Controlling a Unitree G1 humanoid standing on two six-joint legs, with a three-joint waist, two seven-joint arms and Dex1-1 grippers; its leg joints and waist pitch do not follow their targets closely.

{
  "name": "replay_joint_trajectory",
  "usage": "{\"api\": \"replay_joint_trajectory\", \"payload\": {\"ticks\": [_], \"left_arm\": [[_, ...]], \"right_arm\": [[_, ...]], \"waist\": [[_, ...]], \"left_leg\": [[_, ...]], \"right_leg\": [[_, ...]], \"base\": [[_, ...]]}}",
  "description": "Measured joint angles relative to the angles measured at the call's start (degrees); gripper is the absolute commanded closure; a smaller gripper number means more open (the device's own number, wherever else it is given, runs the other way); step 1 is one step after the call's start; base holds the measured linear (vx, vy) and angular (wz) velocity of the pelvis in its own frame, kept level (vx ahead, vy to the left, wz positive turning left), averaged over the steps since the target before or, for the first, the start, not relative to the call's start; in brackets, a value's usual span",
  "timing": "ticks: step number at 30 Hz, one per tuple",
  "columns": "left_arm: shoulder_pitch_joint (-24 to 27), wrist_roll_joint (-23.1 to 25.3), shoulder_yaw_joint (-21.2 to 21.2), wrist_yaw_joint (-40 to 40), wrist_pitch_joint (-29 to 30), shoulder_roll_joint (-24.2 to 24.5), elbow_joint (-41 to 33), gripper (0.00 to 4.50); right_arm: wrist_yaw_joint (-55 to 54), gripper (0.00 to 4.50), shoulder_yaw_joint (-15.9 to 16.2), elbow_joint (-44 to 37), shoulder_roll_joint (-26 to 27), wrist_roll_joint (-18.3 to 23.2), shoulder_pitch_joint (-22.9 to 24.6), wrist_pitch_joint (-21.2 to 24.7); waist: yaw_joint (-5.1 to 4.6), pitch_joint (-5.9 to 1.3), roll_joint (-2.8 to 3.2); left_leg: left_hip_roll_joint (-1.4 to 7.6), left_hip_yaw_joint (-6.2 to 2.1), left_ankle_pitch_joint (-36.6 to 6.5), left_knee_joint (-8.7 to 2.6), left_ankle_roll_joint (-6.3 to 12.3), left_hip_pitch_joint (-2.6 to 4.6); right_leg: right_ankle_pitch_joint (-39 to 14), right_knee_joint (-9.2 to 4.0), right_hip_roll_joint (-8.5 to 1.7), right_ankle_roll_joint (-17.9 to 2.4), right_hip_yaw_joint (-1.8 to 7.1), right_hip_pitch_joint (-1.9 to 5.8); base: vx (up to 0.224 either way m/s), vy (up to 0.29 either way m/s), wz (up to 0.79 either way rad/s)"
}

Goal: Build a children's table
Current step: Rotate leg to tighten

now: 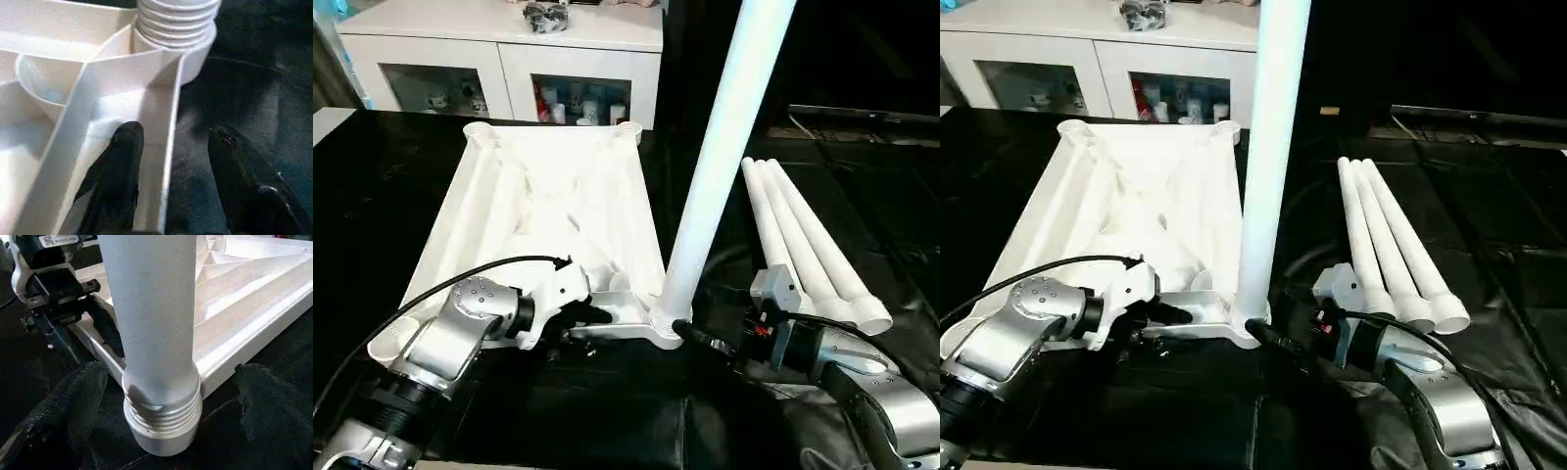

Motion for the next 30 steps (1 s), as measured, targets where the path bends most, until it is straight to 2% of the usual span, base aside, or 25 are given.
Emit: {"api": "replay_joint_trajectory", "payload": {"ticks": [12, 13, 15, 16, 17, 18, 28, 30], "left_arm": [[0.76, -0.51, 0.62, 1.13, -0.68, -0.29, -0.90, 2.13], [0.76, -0.52, 0.61, 1.11, -0.68, -0.25, -0.91, 2.40], [0.77, -0.50, 0.60, 1.08, -0.68, -0.21, -0.91, 2.40], [0.77, -0.50, 0.59, 1.05, -0.68, -0.20, -0.91, 2.66], [0.77, -0.49, 0.58, 1.04, -0.68, -0.19, -0.91, 2.66], [0.78, -0.48, 0.58, 1.01, -0.68, -0.16, -0.91, 2.85], [0.77, 0.09, -0.14, 0.81, -0.53, 0.52, -0.91, 3.74], [0.64, 0.33, -0.49, 0.74, -0.53, 0.93, -0.90, 3.74]], "right_arm": [[-0.19, 0.00, 0.00, 0.00, 0.00, -0.20, 0.32, -0.07], [-0.19, 0.00, 0.00, 0.00, 0.00, -0.21, 0.32, -0.09], [-0.19, 0.00, 0.00, 0.00, 0.00, -0.22, 0.31, -0.11], [-0.18, 0.00, 0.00, 0.00, 0.00, -0.23, 0.32, -0.14], [-0.18, 0.00, 0.00, 0.00, 0.00, -0.23, 0.31, -0.15], [-0.18, 0.00, 0.00, 0.00, 0.00, -0.23, 0.31, -0.18], [-0.13, 0.00, 0.27, 0.00, -0.01, -0.70, 0.31, -0.31], [-0.13, 0.00, 0.30, 0.00, -0.01, -0.72, 0.31, -0.37]], "waist": [[-0.01, 0.00, 0.00], [-0.01, 0.00, 0.00], [-0.01, 0.00, 0.00], [-0.01, 0.00, 0.00], [-0.01, 0.00, 0.00], [-0.01, 0.00, 0.00], [-0.01, 0.00, 0.00], [-0.01, 0.00, 0.00]], "left_leg": [[0.00, 0.00, 0.00, 0.00, 0.00, 0.00], [0.00, 0.00, 0.00, 0.00, -0.01, 0.00], [0.00, 0.00, 0.00, 0.01, -0.01, 0.01], [0.00, 0.00, 0.00, 0.02, -0.01, 0.00], [0.00, -0.01, 0.00, 0.02, -0.01, 0.01], [0.00, 0.00, 0.00, 0.02, -0.01, 0.00], [0.00, -0.01, -0.01, 0.02, -0.01, 0.01], [0.00, -0.01, -0.01, 0.02, -0.01, 0.01]], "right_leg": [[0.00, 0.01, 0.00, 0.00, 0.00, 0.00], [0.00, 0.01, 0.00, 0.00, 0.00, 0.00], [0.00, 0.01, 0.00, 0.00, 0.00, 0.00], [0.01, 0.01, 0.00, 0.00, 0.00, 0.00], [0.01, 0.02, 0.00, 0.00, 0.00, 0.00], [0.01, 0.01, 0.00, 0.00, 0.00, 0.00], [0.01, 0.02, 0.00, 0.00, 0.00, 0.00], [0.01, 0.03, 0.00, 0.00, 0.00, 0.00]], "base": [[0.000, 0.000, 0.00], [0.000, 0.000, 0.00], [0.000, 0.000, 0.00], [0.000, 0.000, 0.00], [0.000, 0.000, 0.00], [0.000, 0.000, 0.00], [0.000, 0.000, 0.00], [0.000, 0.000, 0.00]]}}
